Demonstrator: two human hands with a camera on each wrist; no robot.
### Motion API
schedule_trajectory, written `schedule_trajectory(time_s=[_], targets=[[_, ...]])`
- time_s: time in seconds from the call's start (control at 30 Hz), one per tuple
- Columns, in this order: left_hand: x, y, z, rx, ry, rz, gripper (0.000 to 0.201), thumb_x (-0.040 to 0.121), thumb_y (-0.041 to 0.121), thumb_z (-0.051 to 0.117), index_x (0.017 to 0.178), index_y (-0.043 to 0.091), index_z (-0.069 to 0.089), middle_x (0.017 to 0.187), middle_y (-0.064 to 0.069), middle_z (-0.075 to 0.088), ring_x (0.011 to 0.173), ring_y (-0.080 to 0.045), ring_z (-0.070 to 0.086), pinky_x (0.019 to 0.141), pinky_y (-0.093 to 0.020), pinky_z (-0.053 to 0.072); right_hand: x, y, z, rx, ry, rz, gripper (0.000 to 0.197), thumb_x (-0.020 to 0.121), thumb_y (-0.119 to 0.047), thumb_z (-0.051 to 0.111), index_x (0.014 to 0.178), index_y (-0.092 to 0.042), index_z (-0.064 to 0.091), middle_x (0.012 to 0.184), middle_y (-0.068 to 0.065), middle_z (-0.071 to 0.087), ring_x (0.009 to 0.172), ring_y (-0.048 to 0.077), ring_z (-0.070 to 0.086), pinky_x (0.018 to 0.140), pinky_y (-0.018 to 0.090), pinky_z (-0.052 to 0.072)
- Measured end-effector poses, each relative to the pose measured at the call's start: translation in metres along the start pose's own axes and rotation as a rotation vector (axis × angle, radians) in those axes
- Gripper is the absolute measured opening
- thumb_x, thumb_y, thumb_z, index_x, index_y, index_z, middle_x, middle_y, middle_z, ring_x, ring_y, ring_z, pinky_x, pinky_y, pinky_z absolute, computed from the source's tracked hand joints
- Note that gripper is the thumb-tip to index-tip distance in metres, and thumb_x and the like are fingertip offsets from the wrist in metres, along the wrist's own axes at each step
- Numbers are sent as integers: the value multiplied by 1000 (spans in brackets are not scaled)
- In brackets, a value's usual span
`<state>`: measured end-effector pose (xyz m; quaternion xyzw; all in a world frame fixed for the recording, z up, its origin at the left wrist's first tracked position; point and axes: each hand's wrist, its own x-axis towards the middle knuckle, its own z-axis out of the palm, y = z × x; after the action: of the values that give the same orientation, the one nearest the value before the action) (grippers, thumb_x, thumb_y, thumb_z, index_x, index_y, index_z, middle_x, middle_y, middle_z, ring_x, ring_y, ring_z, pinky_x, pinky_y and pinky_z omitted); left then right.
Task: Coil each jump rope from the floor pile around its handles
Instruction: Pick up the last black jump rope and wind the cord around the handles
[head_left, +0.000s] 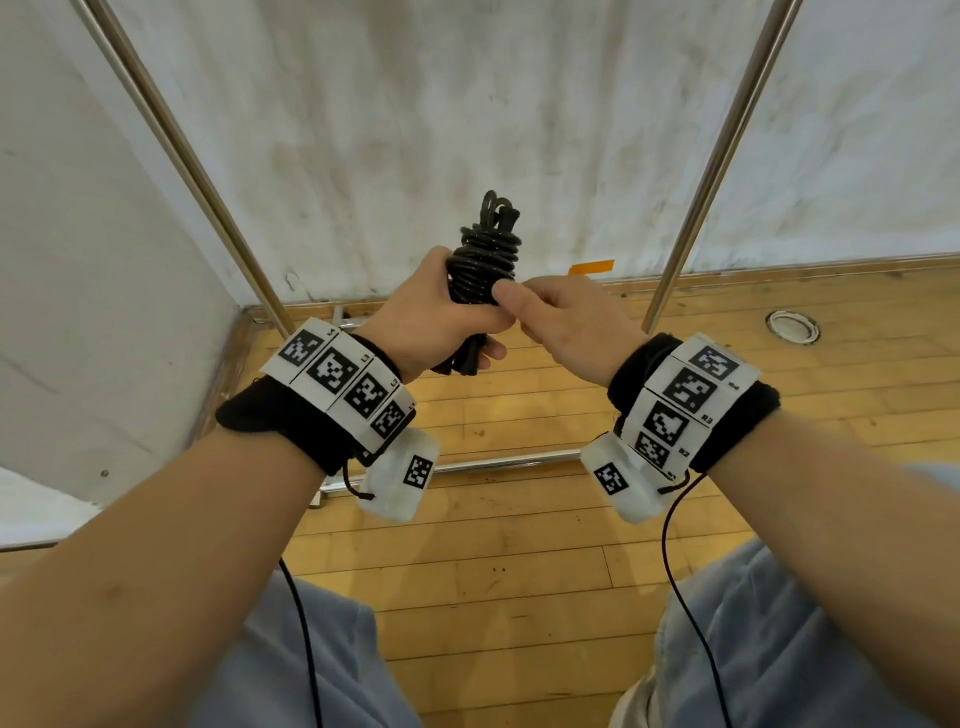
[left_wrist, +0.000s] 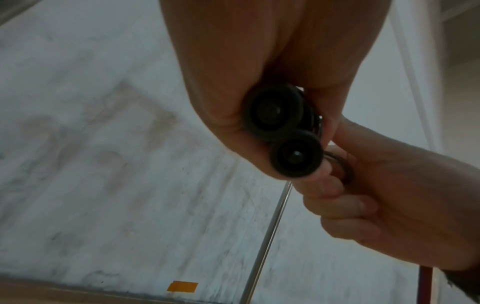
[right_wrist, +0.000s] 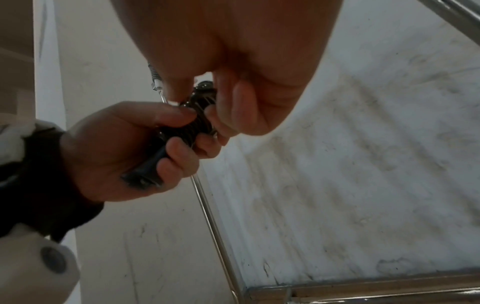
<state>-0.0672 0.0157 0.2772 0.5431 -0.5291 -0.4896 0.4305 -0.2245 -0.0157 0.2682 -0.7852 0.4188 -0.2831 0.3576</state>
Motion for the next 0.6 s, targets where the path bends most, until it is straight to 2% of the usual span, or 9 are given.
schedule_trajectory(time_s=[0.1, 0.17, 0.23, 0.3, 0.37, 0.43, 0.53, 0.6], targets=[[2, -3, -1, 72, 29, 20, 52, 80, 4, 72, 117, 7, 36, 91, -12, 58, 58, -19, 64, 52, -36, 55, 0, 0, 1, 56, -20, 25, 24, 92, -45, 50, 80, -28, 63, 45, -23, 50, 42, -6, 45, 42, 5, 32], [3, -5, 0, 112, 34, 17, 52, 81, 7, 71, 117, 9, 35, 91, -12, 58, 59, -17, 64, 54, -37, 55, 2, 1, 0, 138, -19, 65, 16, 92, -35, 55, 83, -25, 65, 44, -18, 50, 41, -1, 44, 44, 10, 35], [4, -6, 1, 135, 35, 13, 53, 81, 7, 71, 119, 10, 34, 92, -12, 58, 62, -17, 63, 56, -37, 56, 3, 1, -1, 222, 0, 94, 8, 91, -20, 59, 92, -17, 66, 49, -11, 51, 44, 6, 46, 48, 18, 42], [4, -5, 0, 128, 22, 24, 54, 83, 5, 69, 121, 13, 32, 91, -11, 59, 63, -17, 62, 59, -36, 56, 5, 1, -2, 304, 26, 124, 12, 89, -10, 60, 100, -10, 65, 59, -3, 57, 47, 7, 51, 52, 22, 47], [2, -3, 1, 55, -9, 30, 53, 85, 6, 67, 124, 17, 33, 90, -9, 58, 62, -16, 61, 58, -34, 55, 6, 0, -3, 323, 66, 146, 18, 87, -6, 61, 105, -8, 64, 65, -2, 59, 49, 6, 52, 53, 22, 49], [1, -1, 3, -21, -19, 10, 46, 88, 16, 64, 125, 17, 36, 92, -8, 57, 63, -15, 62, 57, -31, 53, 8, 1, -4, 277, 119, 146, 20, 86, -6, 61, 105, -10, 64, 68, -4, 60, 49, 7, 51, 52, 21, 48], [0, 0, 7, 102, 51, 22, 33, 95, 31, 55, 120, 17, 40, 91, -6, 58, 59, -8, 64, 53, -25, 53, 8, 1, -2, 216, 150, 144, 23, 85, -7, 62, 107, -11, 64, 77, -4, 63, 53, 5, 51, 55, 19, 44], [0, -2, 8, 200, 88, 60, 32, 95, 34, 55, 116, 16, 40, 88, -4, 60, 58, -5, 64, 52, -25, 55, 8, 1, 0, 164, 150, 141, 21, 84, -8, 61, 104, -12, 65, 78, -5, 63, 57, 3, 52, 58, 18, 41]])
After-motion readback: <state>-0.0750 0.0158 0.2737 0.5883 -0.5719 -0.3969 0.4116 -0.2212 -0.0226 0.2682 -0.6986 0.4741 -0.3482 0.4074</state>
